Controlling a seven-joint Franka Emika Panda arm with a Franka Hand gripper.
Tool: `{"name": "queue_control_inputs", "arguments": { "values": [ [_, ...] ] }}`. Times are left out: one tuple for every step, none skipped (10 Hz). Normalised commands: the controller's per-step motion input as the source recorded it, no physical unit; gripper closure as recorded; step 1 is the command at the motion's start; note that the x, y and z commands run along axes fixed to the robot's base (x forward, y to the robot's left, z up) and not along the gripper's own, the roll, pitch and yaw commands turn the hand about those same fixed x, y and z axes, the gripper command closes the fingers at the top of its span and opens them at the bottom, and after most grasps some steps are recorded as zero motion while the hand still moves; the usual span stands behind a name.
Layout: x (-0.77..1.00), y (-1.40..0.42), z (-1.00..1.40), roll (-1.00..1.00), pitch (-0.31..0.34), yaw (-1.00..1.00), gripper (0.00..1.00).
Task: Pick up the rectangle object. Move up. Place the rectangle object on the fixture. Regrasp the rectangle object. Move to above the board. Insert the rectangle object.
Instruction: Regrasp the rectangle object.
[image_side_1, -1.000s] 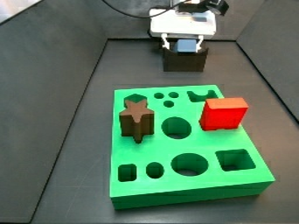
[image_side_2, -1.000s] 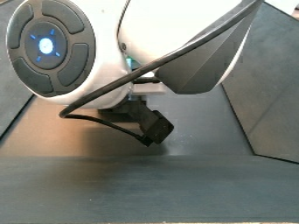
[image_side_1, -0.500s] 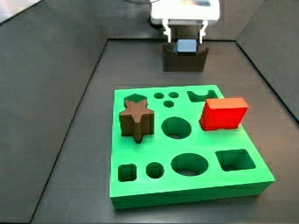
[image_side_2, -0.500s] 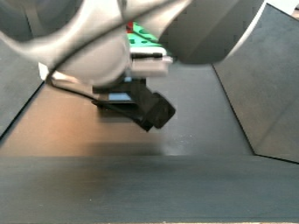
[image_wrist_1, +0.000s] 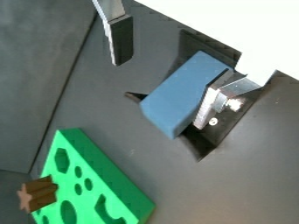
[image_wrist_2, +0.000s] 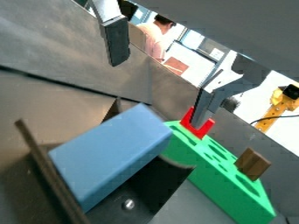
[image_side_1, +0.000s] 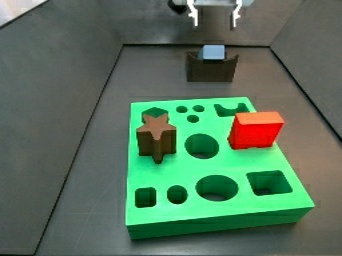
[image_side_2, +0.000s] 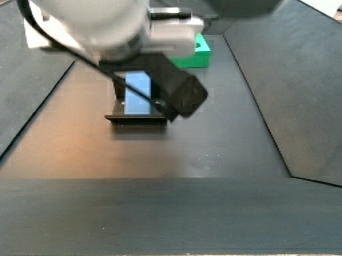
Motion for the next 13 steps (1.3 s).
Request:
{"name": "queue_control_inputs", "arguments": {
  "values": [
    [-0.06,-1.00,1.00,1.00,0.063,0.01,0.00],
    [-0.11,-1.00,0.96,1.00,0.049,0.01,0.00],
    [-0.13,-1.00,0.93,1.00,0.044,0.01,0.00],
    [-0.10,-0.84,0.72,1.00,0.037,0.01,0.00],
    [-0.09,-0.73,0.58,1.00,0.036,0.01,0.00],
    [-0.05,-0.43,0.20,1.00,0.033,0.01,0.00],
    [-0.04,-0.30,0.06,1.00,0.031,0.01,0.00],
    [-0.02,-0.06,0.01,1.00,0.028,0.01,0.00],
    [-0.02,-0.01,0.04,1.00,0.029,0.01,0.00],
    [-0.03,-0.04,0.01,1.00,0.023,0.01,0.00],
    [-0.03,-0.03,0.01,1.00,0.019,0.01,0.00],
    [-0.04,-0.02,0.02,1.00,0.012,0.01,0.00],
    [-0.03,-0.02,0.01,1.00,0.008,0.01,0.00]
  ]
}}
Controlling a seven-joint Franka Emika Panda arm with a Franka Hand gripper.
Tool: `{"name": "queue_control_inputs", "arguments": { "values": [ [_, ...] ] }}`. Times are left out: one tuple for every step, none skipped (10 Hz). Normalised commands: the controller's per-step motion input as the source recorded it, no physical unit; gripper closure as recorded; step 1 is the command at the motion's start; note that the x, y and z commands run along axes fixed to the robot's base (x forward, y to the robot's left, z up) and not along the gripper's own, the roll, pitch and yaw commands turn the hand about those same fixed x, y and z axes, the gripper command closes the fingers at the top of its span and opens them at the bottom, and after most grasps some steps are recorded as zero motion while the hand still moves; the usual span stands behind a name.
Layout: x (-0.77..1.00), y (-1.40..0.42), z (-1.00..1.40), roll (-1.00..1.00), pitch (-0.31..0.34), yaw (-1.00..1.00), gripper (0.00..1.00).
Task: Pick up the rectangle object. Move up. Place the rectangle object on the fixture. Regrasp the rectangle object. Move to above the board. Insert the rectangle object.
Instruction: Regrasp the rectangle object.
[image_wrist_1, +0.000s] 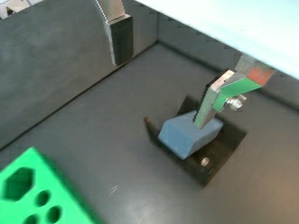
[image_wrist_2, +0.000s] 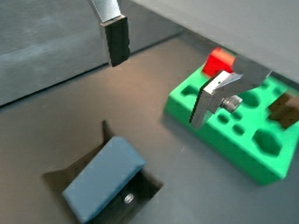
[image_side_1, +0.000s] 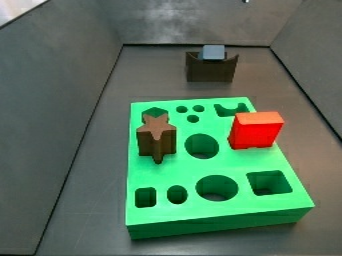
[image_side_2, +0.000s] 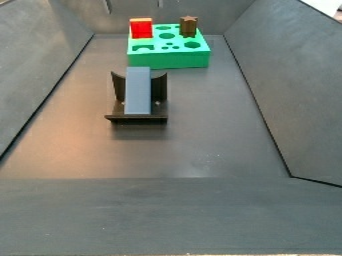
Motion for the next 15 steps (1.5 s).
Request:
{"name": "queue_control_inputs", "arguments": {
  "values": [
    [-0.03,-0.02,0.01,1.00,-0.001,0.02,0.00],
    [-0.03,-0.02,0.01,1.00,-0.004,0.02,0.00],
    [-0.02,-0.02,0.01,1.00,-0.007,0.02,0.00],
    [-0.03,-0.02,0.01,1.00,-0.006,0.02,0.00],
    [-0.02,-0.02,0.01,1.00,-0.002,0.02,0.00],
    [-0.01,-0.02,0.01,1.00,0.000,0.02,0.00],
    [0.01,-0.02,0.00,1.00,0.009,0.03,0.00],
    [0.02,-0.02,0.00,1.00,0.020,0.03,0.00],
    [0.04,-0.02,-0.01,1.00,0.030,0.03,0.00],
    [0.05,-0.02,-0.01,1.00,0.038,0.04,0.00],
    [0.06,-0.03,-0.01,1.00,0.063,0.05,0.00],
    [0.07,-0.03,-0.01,1.00,0.079,0.05,0.00],
    [0.09,-0.04,-0.01,1.00,0.114,0.07,0.00],
    [0.09,-0.04,-0.01,0.94,0.146,0.10,0.00],
    [0.09,-0.04,-0.02,0.75,0.143,0.12,0.00]
  ]
}}
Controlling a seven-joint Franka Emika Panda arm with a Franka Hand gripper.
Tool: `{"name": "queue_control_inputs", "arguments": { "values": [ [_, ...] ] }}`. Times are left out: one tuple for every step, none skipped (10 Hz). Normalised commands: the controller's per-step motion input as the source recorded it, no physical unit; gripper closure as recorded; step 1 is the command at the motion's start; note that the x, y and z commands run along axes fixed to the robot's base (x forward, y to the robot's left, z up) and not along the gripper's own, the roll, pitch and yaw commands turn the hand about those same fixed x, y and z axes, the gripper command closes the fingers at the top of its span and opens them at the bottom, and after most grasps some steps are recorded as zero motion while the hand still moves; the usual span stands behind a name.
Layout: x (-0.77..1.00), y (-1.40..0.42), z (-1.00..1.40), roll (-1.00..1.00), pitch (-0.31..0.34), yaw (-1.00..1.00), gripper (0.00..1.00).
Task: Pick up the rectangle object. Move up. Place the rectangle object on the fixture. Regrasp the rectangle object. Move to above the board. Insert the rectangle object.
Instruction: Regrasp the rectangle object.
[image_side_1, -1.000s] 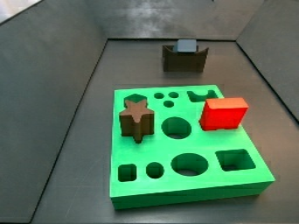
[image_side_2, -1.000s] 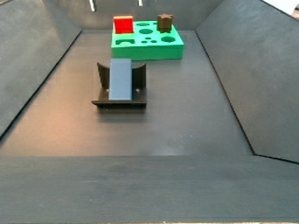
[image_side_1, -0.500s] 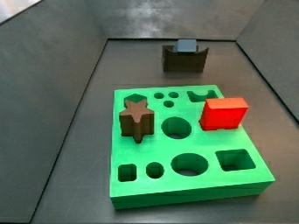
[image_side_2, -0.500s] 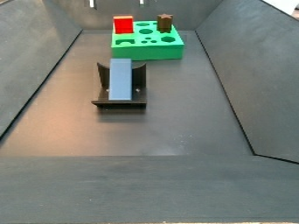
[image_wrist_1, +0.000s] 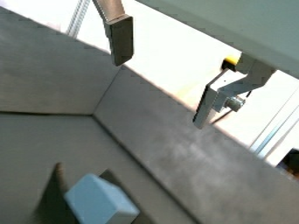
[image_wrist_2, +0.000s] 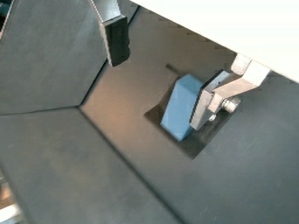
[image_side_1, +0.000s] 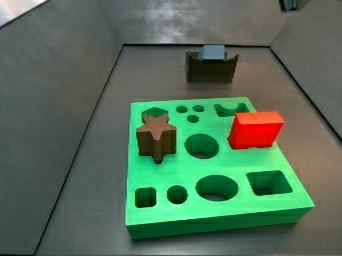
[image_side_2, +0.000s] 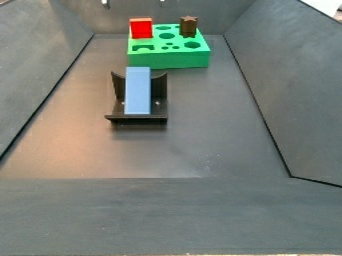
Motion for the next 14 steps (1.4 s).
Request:
{"name": "queue_control_inputs", "arguments": {
  "values": [
    [0.09,-0.04,-0.01,0.62,0.136,0.13,0.00],
    [0.09,-0.03,-0.01,0.32,0.111,0.16,0.00],
    [0.08,-0.03,-0.01,0.22,0.096,0.17,0.00],
    [0.03,0.08,-1.00,0.08,0.076,0.24,0.00],
    [0.03,0.08,-1.00,0.07,0.054,0.24,0.00],
    [0.05,0.07,-1.00,0.06,-0.005,0.22,0.00],
    [0.05,0.06,-1.00,0.06,-0.034,0.20,0.00],
    [0.06,0.06,-1.00,0.06,-0.099,0.16,0.00],
    [0.07,0.06,-1.00,0.06,-0.121,0.13,0.00],
    [0.08,0.05,-1.00,0.07,-0.142,0.09,0.00],
    [0.08,0.05,-1.00,0.08,-0.148,0.05,0.00],
    [0.09,0.04,-1.00,0.08,-0.136,0.00,0.00],
    [0.10,0.04,-1.00,0.08,-0.128,-0.02,0.00],
    [0.10,0.03,-0.88,0.08,-0.096,-0.05,0.00]
  ]
}}
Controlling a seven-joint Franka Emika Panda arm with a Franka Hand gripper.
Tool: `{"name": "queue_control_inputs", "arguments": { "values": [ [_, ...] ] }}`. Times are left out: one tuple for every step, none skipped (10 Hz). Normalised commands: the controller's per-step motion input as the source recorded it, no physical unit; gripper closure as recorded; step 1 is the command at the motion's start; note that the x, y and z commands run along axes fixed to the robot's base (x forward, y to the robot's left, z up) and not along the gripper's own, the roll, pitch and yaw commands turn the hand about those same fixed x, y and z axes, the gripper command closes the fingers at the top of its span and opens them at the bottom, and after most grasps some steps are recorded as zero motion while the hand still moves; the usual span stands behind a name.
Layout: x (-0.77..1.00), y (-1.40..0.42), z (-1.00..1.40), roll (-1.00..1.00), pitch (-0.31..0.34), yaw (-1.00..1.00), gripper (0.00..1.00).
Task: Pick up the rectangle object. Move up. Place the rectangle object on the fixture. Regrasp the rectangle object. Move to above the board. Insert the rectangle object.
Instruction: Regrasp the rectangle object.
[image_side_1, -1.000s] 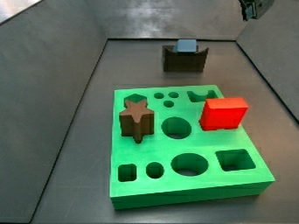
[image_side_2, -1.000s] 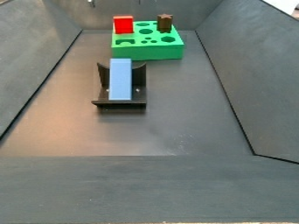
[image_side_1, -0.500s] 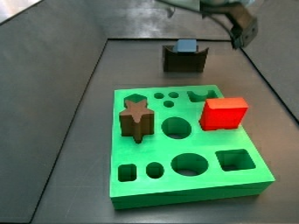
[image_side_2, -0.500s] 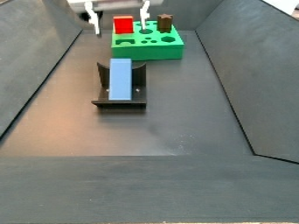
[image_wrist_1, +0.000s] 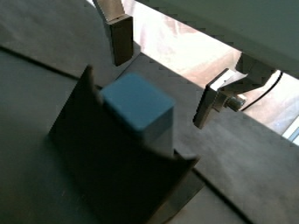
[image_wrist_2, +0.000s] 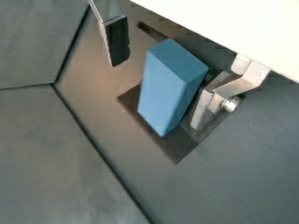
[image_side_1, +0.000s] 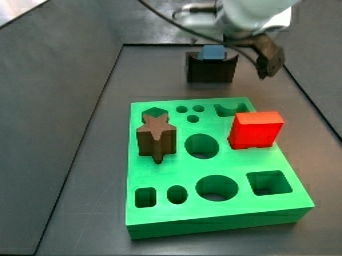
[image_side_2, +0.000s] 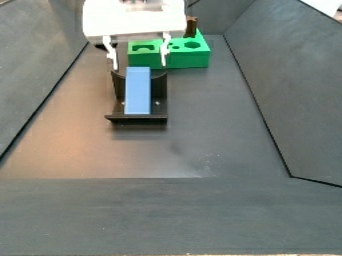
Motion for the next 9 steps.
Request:
{"name": "queue_control_inputs", "arguments": {
  "values": [
    [0.09,0.02,-0.78,0.08,-0.081,-0.05,0.00],
    [0.08,0.01,-0.58,0.08,-0.047,-0.06,0.00],
    [0.07,0.01,-0.39,0.07,-0.020,-0.05,0.00],
    [0.07,0.01,-0.24,0.07,-0.007,-0.04,0.00],
    [0.03,0.00,-0.20,0.06,0.012,-0.03,0.00],
    [0.01,-0.01,-0.19,0.05,0.011,-0.02,0.00],
    [0.01,-0.01,-0.19,0.05,0.011,-0.02,0.00],
    [0.01,0.00,-0.19,0.05,0.011,-0.01,0.00],
    [0.01,0.00,-0.18,0.05,0.011,-0.01,0.00]
  ]
}}
